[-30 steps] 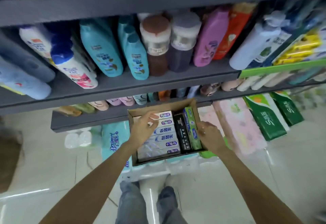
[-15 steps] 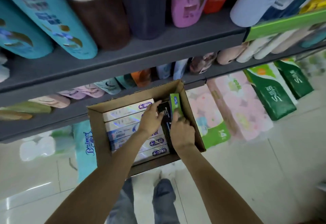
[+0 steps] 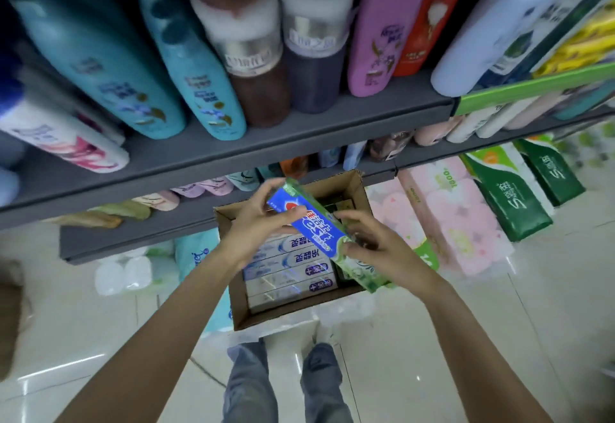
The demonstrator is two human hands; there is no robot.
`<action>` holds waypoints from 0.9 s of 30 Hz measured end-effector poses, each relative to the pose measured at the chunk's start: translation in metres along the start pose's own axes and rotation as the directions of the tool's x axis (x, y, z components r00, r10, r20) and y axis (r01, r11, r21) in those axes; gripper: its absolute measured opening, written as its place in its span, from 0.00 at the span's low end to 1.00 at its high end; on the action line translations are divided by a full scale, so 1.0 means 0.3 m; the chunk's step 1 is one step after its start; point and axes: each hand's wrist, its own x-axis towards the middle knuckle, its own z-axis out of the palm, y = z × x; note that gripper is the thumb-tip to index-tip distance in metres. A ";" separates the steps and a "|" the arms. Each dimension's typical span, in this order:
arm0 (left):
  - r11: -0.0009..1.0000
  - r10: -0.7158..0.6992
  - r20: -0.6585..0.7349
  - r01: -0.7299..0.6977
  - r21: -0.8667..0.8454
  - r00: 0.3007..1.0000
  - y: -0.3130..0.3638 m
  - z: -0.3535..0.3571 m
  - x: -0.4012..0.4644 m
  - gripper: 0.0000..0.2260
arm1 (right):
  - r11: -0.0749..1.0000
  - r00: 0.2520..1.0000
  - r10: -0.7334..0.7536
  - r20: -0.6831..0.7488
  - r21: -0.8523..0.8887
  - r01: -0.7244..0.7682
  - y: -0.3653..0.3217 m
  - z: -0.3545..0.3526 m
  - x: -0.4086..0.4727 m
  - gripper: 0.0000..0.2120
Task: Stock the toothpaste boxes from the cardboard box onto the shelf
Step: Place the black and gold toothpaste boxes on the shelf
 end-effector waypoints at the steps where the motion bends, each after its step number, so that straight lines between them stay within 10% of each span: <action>1: 0.998 0.057 -0.028 -0.058 -0.020 0.998 0.067 -0.018 -0.053 0.18 | 1.000 1.000 -0.016 0.018 -0.009 0.017 -0.040 -0.011 -0.017 0.20; 9: 0.850 0.518 -0.169 -0.484 0.206 0.838 0.509 -0.186 -0.424 0.17 | 0.930 0.926 -0.366 -0.091 -0.008 0.366 -0.468 -0.004 -0.101 0.20; 18: 0.024 0.959 0.122 -0.505 0.863 0.256 0.906 -0.512 -0.682 0.18 | 0.374 0.372 -0.919 -0.130 -0.584 0.720 -1.106 0.081 -0.169 0.17; 27: 0.105 0.925 0.028 -0.326 0.940 0.379 1.260 -0.817 -0.592 0.16 | 0.290 0.409 -0.911 -0.047 -0.778 0.557 -1.513 0.236 0.155 0.15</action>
